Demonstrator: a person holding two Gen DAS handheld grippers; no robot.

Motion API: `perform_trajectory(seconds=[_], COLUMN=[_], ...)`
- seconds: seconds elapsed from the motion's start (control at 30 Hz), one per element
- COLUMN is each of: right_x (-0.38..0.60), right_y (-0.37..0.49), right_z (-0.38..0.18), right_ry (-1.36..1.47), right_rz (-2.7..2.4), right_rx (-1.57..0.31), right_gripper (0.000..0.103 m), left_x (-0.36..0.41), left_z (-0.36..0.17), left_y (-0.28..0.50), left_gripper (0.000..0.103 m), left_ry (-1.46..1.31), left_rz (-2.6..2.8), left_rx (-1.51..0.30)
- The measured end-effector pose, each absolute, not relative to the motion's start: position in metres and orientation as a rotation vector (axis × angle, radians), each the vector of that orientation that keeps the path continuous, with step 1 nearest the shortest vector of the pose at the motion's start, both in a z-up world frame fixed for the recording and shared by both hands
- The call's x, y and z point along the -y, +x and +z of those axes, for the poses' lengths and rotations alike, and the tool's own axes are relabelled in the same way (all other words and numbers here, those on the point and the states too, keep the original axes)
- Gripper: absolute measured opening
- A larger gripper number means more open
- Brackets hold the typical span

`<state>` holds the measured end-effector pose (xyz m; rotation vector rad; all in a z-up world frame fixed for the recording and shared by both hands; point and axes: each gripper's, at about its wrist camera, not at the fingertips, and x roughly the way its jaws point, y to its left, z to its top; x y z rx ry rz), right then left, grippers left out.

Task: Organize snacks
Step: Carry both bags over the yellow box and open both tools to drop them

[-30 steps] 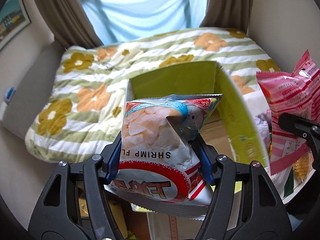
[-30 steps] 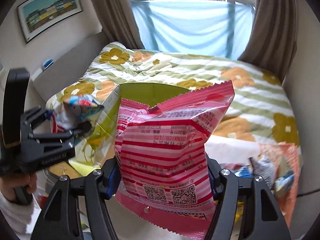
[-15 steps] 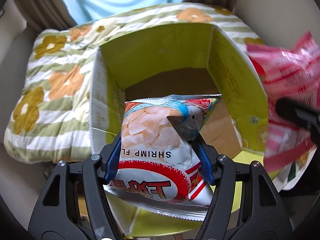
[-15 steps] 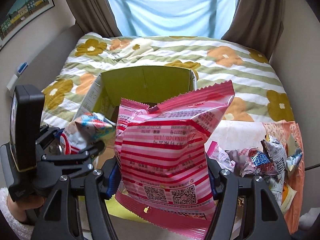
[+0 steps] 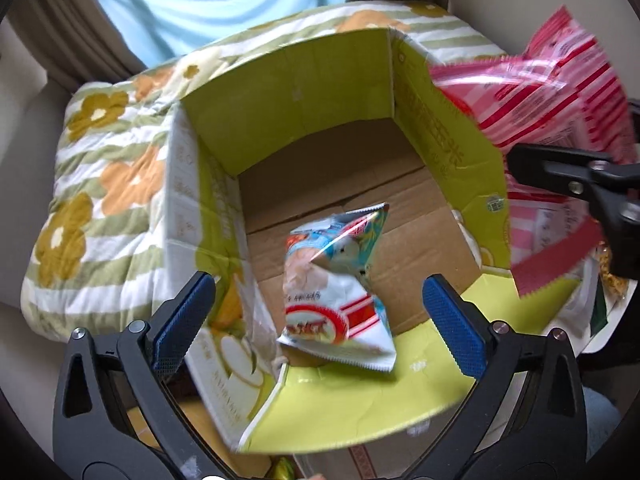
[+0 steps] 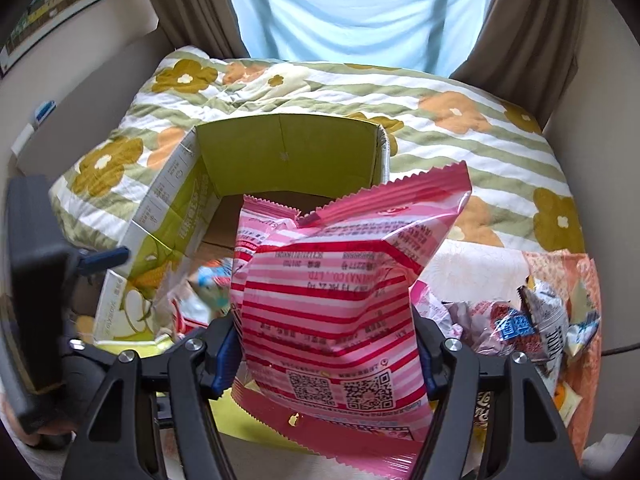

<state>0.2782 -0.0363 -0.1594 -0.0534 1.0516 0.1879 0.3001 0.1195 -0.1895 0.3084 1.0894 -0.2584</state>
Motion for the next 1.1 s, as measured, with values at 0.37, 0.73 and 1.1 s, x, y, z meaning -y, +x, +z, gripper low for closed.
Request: perform_trajectory(seconds=[0.37,0.73,1.1], right_x=[0.016,0.014,0.014], right_y=[0.278,0.252,0.21], right_z=[-0.177,-0.169,-0.137], right_ry=[-0.048,-0.05,-0.004], right_rz=[0.273,0.284,0.252], right_rx=[-1.07,-0.967,-0.903], right_gripper=[0.072,0.102,0.102], left_x=[-0.16,-0.177,-0.176], left_z=[-0.171,-0.167,-0.141], left_y=[0.279,0.256,0.225], left_gripper=[0.103,0.103,0.103], left_ry=[0.214,0.168,0.177], left_rz=[-0.14,-0.111,-0.135], left_rx=[-1.073,-1.056,-0.974])
